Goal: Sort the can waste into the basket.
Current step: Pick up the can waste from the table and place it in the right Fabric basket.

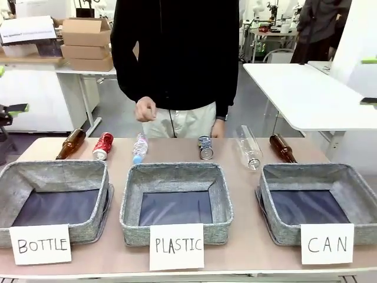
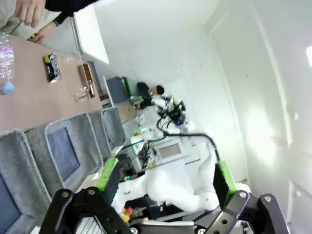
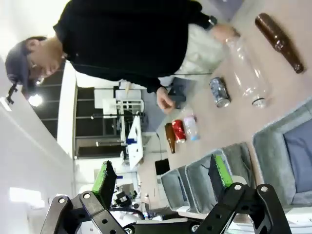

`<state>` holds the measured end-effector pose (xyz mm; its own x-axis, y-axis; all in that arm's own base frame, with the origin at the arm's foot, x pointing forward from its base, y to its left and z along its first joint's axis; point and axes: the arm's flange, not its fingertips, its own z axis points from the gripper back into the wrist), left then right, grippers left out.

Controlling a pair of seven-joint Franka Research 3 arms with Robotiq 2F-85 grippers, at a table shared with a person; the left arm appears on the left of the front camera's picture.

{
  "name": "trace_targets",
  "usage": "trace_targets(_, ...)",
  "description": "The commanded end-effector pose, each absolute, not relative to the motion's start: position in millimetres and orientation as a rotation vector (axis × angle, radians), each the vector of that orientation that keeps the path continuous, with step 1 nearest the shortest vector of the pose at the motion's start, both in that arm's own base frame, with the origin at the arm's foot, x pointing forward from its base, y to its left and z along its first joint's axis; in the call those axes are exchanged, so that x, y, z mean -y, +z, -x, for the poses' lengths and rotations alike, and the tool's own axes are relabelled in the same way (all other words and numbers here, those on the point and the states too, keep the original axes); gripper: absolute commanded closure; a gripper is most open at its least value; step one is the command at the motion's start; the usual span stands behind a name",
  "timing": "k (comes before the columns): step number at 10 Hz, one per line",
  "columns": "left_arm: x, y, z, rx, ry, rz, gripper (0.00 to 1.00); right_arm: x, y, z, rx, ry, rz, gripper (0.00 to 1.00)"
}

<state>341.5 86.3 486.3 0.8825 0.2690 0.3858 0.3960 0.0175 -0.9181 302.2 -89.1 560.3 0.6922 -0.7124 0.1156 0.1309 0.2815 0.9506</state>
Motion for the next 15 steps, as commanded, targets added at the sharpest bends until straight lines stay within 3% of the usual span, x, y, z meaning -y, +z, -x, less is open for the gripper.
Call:
trace_targets(1, -83.8, 500.7, -331.0, 0.579, -0.205, 1.491, 0.0, 80.1, 567.6, -293.4, 0.55, -0.506, -1.192, 0.0)
trace_targets(6, -83.8, 500.7, -331.0, 0.579, -0.205, 1.491, 0.0, 75.4, 566.2, -291.2, 0.526, -0.521, -1.172, 0.0)
trace_targets(7, -83.8, 500.7, -331.0, 0.579, -0.205, 1.491, 0.0, 71.8, 568.8, -288.8, 0.553, -0.573, -1.035, 0.0)
trace_targets(9, -83.8, 500.7, -331.0, 0.579, -0.205, 1.491, 0.0, -16.5, 578.3, -332.0, 0.476, -0.318, -0.67, 0.0)
trace_targets(12, -83.8, 500.7, -331.0, 0.579, -0.205, 1.491, 0.0, -106.0, 525.5, -410.3, 0.374, -0.2, -0.291, 0.0)
trace_targets(13, -83.8, 500.7, -331.0, 0.579, -0.205, 1.491, 0.0, -120.3, 507.0, -415.7, 0.315, -0.173, -0.31, 0.0)
trace_targets(15, -83.8, 500.7, -331.0, 0.579, -0.205, 1.491, 0.0, -134.7, 507.6, -391.0, 0.367, -0.151, -0.352, 0.0)
